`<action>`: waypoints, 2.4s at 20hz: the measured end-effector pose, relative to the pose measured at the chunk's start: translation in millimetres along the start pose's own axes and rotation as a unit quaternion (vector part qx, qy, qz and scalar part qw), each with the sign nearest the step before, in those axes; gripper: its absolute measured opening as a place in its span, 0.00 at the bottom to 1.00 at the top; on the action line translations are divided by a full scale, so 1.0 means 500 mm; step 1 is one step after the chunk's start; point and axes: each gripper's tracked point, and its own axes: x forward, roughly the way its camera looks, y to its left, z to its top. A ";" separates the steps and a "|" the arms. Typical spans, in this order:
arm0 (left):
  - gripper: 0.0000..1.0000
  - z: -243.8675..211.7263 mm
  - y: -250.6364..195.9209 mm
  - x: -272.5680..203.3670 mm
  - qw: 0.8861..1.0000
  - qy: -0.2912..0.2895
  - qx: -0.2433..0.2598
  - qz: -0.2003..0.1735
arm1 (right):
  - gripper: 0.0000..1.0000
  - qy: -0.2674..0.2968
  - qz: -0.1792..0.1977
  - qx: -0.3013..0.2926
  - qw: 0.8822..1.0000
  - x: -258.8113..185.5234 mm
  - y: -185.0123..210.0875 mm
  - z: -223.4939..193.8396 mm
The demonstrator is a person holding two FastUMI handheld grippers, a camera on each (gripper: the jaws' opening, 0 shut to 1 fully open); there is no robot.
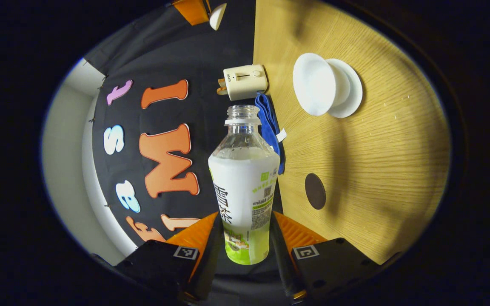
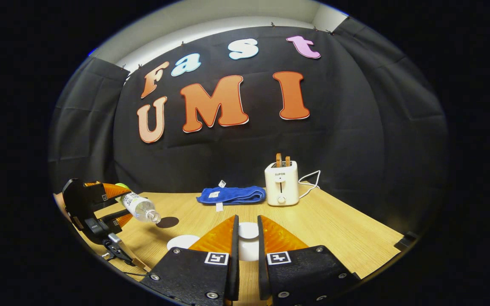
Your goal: Open the teacup lid with one hand, grasp the water bottle and pour water into the teacup with the other hand; after pouring, place the water bottle on the coaster and then close the teacup lid.
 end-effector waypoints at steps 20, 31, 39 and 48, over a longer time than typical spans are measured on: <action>0.65 0.000 0.134 0.018 0.985 -0.025 0.153 0.070 | 0.18 0.005 0.004 -0.010 1.000 -0.013 -0.001 -0.014; 0.66 0.016 0.222 0.009 0.970 -0.031 0.216 0.108 | 0.18 0.000 0.008 -0.008 1.000 -0.023 -0.002 -0.009; 0.66 0.074 0.172 0.015 0.966 -0.059 0.234 0.091 | 0.18 0.005 0.009 0.000 1.000 -0.033 -0.007 -0.015; 0.65 0.109 0.100 0.019 0.970 -0.079 0.224 0.058 | 0.18 0.006 0.009 0.006 1.000 -0.041 -0.011 -0.021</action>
